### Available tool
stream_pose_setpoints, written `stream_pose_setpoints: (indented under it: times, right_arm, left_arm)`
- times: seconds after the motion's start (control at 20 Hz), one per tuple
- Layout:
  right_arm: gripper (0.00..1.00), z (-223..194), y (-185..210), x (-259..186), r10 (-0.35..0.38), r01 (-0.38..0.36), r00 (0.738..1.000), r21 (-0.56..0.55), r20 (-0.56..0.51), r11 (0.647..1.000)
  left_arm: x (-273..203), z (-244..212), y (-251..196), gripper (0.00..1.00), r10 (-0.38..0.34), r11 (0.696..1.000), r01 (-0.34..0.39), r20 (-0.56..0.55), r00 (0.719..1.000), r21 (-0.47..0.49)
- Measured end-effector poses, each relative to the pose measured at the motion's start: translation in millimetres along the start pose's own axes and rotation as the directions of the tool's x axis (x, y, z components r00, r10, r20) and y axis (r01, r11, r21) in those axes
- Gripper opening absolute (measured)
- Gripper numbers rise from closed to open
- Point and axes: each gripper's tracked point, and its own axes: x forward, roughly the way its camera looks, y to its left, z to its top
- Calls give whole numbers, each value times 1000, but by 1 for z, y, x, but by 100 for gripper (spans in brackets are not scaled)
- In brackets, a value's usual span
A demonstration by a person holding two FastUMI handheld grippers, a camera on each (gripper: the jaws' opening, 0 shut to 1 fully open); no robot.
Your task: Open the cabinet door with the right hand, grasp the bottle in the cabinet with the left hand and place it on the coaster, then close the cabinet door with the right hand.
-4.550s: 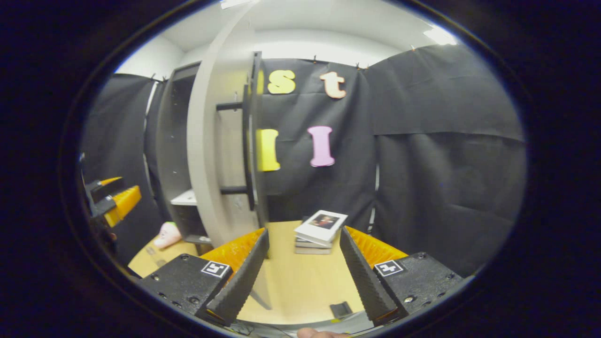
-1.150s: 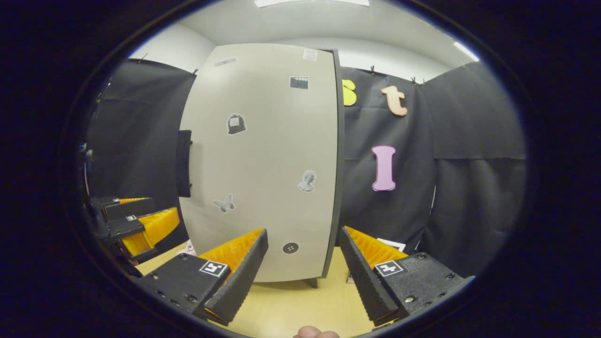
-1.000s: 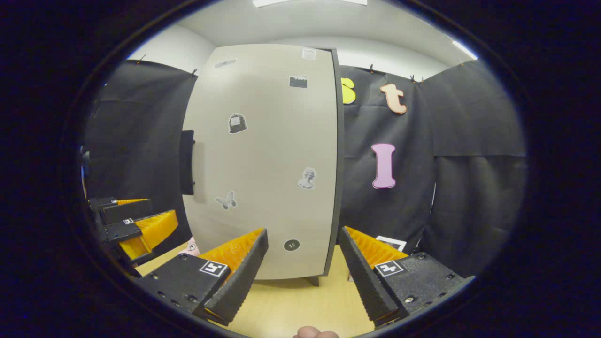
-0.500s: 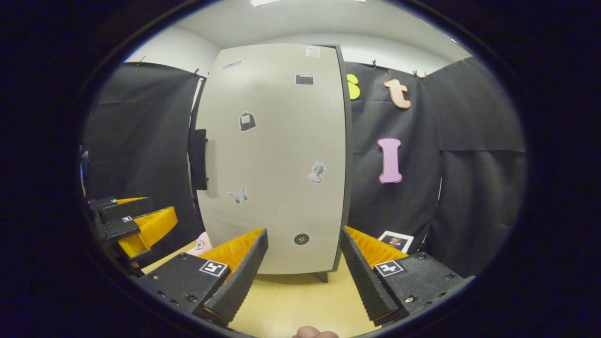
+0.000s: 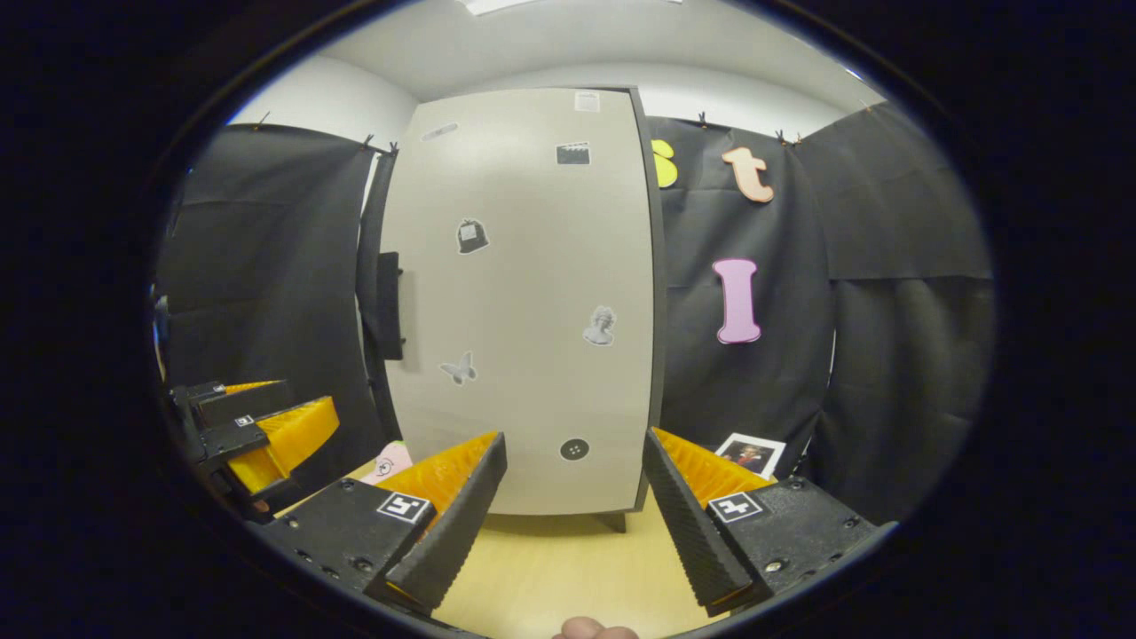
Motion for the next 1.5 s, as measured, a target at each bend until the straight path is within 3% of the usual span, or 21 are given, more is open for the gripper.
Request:
stream_pose_setpoints:
  times: [0.85,1.5]
  right_arm:
    - [99,-8,8,4,58,-57,998,34,-20,998]
    - [99,-25,-6,-30,-21,20,997,-3,-77,1000]
  left_arm:
    - [0,-7,9,96,25,1000,-25,-20,999,6]
    - [4,-24,-6,96,-23,999,22,-39,999,-28]
